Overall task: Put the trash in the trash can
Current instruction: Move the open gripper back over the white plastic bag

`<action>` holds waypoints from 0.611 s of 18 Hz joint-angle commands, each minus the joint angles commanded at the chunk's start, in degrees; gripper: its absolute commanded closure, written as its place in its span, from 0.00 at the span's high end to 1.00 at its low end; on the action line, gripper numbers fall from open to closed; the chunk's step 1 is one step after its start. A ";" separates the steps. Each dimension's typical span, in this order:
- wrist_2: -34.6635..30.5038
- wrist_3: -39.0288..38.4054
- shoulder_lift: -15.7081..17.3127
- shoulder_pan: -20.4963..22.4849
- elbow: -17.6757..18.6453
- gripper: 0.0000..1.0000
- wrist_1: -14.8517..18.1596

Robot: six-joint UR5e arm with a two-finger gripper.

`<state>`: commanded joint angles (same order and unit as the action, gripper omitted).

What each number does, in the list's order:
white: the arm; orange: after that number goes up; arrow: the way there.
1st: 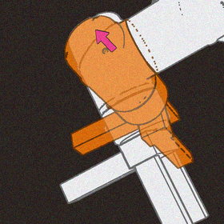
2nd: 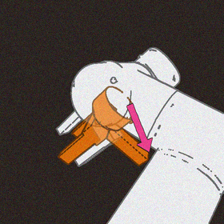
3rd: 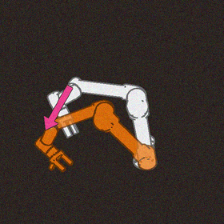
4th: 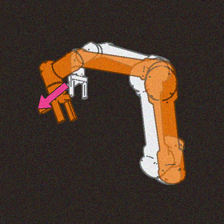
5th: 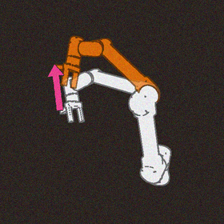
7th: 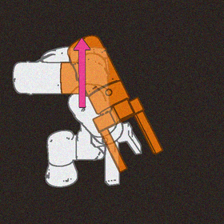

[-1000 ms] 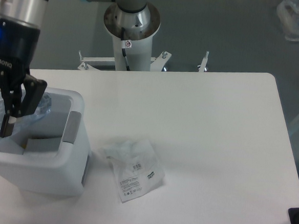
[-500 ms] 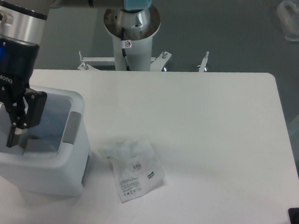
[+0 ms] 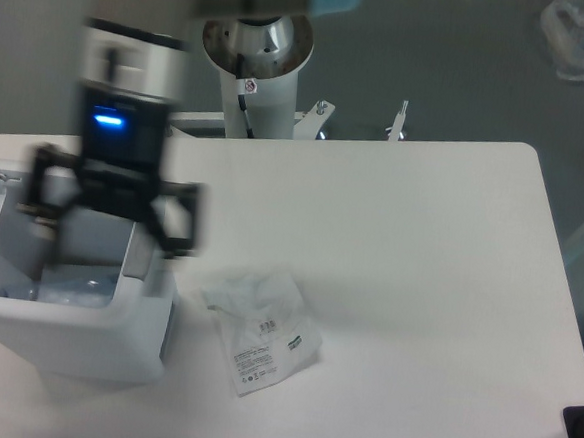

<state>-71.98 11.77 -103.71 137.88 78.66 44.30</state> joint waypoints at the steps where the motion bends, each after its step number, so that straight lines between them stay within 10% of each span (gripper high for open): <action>1: 0.00 0.61 -1.83 2.11 0.35 0.99 0.09; 11: -0.18 26.08 -12.13 8.45 7.90 0.99 2.37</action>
<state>-72.16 37.85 -115.84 146.33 86.56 46.67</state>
